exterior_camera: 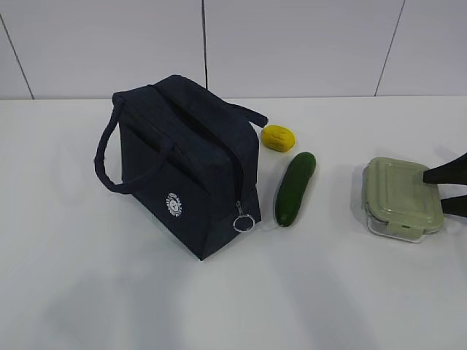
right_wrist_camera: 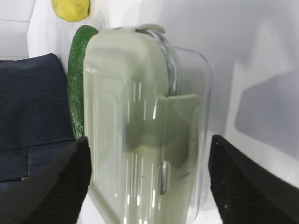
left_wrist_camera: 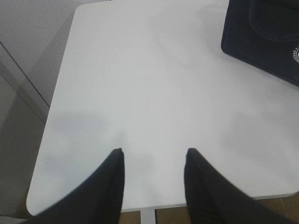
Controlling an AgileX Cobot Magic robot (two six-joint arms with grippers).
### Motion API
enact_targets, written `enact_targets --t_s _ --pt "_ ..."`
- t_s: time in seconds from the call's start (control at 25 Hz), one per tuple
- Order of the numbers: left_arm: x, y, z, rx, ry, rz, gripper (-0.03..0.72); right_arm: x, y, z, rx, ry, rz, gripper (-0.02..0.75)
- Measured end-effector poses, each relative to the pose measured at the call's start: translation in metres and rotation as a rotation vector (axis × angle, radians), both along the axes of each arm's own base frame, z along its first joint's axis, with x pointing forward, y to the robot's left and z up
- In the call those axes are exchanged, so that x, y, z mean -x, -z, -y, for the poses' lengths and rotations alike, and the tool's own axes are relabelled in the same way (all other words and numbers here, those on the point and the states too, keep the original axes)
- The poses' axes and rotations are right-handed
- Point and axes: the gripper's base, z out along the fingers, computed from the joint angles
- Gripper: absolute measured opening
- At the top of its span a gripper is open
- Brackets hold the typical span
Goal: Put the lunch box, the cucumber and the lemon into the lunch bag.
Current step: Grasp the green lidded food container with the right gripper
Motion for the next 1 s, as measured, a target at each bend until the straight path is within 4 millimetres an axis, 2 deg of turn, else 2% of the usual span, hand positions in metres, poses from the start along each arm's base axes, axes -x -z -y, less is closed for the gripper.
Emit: enact_targets --t_s 1.0 --pt "0.0001 0.0000 0.0000 0.000 0.000 0.000 0.309 -0.0002 -0.0001 0.0000 0.000 0.000 0.003 0.587"
